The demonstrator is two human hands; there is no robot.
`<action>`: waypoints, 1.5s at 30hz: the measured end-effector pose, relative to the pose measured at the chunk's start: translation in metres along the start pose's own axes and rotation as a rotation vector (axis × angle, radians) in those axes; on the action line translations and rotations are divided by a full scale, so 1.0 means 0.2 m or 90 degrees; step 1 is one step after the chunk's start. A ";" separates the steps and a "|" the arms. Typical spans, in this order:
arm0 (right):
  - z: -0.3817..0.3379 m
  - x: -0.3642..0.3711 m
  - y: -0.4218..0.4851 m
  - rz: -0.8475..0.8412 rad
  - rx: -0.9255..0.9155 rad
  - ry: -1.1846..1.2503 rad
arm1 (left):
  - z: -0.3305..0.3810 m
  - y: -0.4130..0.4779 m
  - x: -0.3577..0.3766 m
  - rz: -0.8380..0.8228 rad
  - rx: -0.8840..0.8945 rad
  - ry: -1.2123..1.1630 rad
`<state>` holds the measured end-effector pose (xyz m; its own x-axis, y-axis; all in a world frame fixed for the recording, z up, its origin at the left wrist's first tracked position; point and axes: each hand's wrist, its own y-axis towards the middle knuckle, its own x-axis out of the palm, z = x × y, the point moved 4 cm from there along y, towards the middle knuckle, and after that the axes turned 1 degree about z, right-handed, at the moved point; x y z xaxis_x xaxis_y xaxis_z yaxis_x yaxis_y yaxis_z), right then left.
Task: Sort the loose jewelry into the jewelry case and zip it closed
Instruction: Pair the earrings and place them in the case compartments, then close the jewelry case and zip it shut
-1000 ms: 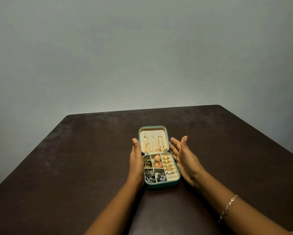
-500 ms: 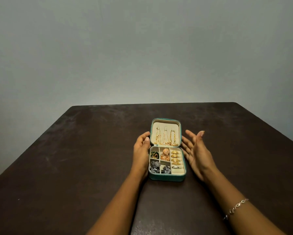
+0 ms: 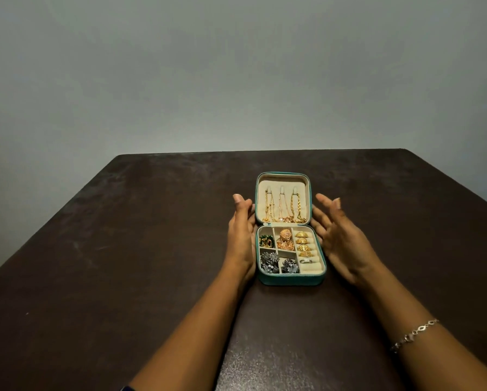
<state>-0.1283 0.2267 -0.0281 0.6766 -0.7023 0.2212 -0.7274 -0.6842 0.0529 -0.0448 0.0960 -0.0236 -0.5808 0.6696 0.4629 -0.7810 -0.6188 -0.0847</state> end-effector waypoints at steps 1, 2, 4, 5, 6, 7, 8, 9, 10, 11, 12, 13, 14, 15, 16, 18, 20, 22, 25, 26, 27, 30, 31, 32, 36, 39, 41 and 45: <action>-0.01 0.00 -0.01 -0.035 0.001 -0.013 | 0.00 0.00 0.00 -0.003 -0.002 -0.010; -0.01 -0.01 -0.01 -0.090 0.005 -0.043 | 0.00 0.01 0.00 -0.008 -0.001 -0.017; -0.02 -0.02 -0.03 -0.218 0.024 -0.135 | 0.00 0.01 0.00 -0.019 0.009 -0.013; -0.03 -0.03 -0.05 -0.267 0.034 -0.168 | 0.00 0.01 -0.01 -0.020 0.017 -0.012; -0.03 -0.04 -0.06 -0.303 0.043 -0.189 | 0.00 0.01 -0.01 -0.021 0.025 -0.014; -0.03 -0.05 -0.06 -0.327 0.052 -0.201 | 0.00 0.01 -0.01 -0.025 0.030 -0.017; -0.03 -0.06 -0.07 -0.339 0.057 -0.219 | 0.00 0.01 -0.01 -0.023 0.031 -0.025; -0.03 -0.06 -0.08 -0.343 0.062 -0.233 | 0.01 0.01 -0.01 -0.018 0.029 -0.033; -0.02 -0.06 -0.08 -0.344 0.066 -0.244 | 0.01 0.00 -0.01 -0.012 0.026 -0.044; -0.02 -0.06 -0.09 -0.341 0.069 -0.250 | 0.01 0.00 -0.01 -0.008 0.021 -0.055; -0.02 -0.06 -0.09 -0.333 0.071 -0.254 | 0.00 0.00 -0.01 -0.006 0.014 -0.068; -0.02 -0.06 -0.09 -0.324 0.070 -0.259 | 0.00 0.00 -0.01 -0.009 0.009 -0.076; -0.02 -0.07 -0.08 -0.314 0.069 -0.267 | -0.01 0.01 -0.01 -0.012 0.005 -0.078; -0.02 -0.07 -0.08 -0.305 0.065 -0.275 | -0.02 0.02 -0.02 -0.022 0.007 -0.072; -0.03 -0.07 -0.09 -0.292 0.062 -0.284 | -0.02 0.02 -0.02 -0.031 0.012 -0.064; -0.03 -0.06 -0.10 -0.274 0.049 -0.290 | -0.02 0.03 -0.03 -0.038 0.026 -0.043; -0.04 -0.05 -0.11 -0.260 0.035 -0.290 | -0.02 0.05 -0.04 -0.031 0.045 -0.031; -0.04 -0.05 -0.11 -0.250 0.031 -0.287 | -0.02 0.05 -0.04 -0.022 0.057 -0.031; -0.03 -0.06 -0.11 -0.240 0.027 -0.277 | -0.02 0.05 -0.03 -0.024 0.046 -0.044; -0.03 -0.06 -0.11 -0.238 0.025 -0.277 | -0.02 0.05 -0.03 -0.026 0.039 -0.049; -0.03 -0.06 -0.11 -0.238 0.022 -0.279 | -0.03 0.05 -0.04 -0.028 0.032 -0.055; -0.04 -0.07 -0.11 -0.236 0.007 -0.276 | -0.03 0.05 -0.04 -0.025 0.031 -0.083; -0.05 -0.08 -0.11 -0.233 0.001 -0.268 | -0.03 0.05 -0.04 -0.027 0.032 -0.092; -0.05 -0.08 -0.11 -0.229 -0.004 -0.256 | -0.03 0.05 -0.04 -0.031 0.031 -0.096; -0.06 -0.07 -0.13 -0.238 -0.015 -0.230 | -0.04 0.05 -0.04 -0.026 0.022 -0.102; -0.06 -0.08 -0.14 -0.260 -0.008 -0.250 | -0.04 0.07 -0.04 -0.001 0.027 -0.095; -0.06 -0.07 -0.15 -0.285 0.006 -0.280 | -0.04 0.07 -0.04 0.005 0.035 -0.075; -0.07 -0.06 -0.17 -0.317 0.053 -0.295 | -0.04 0.05 -0.03 -0.010 0.037 -0.065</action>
<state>-0.1121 0.2610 -0.0198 0.9209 -0.2983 -0.2509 -0.3175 -0.9474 -0.0389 -0.0513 0.0890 -0.0345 -0.5394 0.6365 0.5513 -0.7739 -0.6327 -0.0267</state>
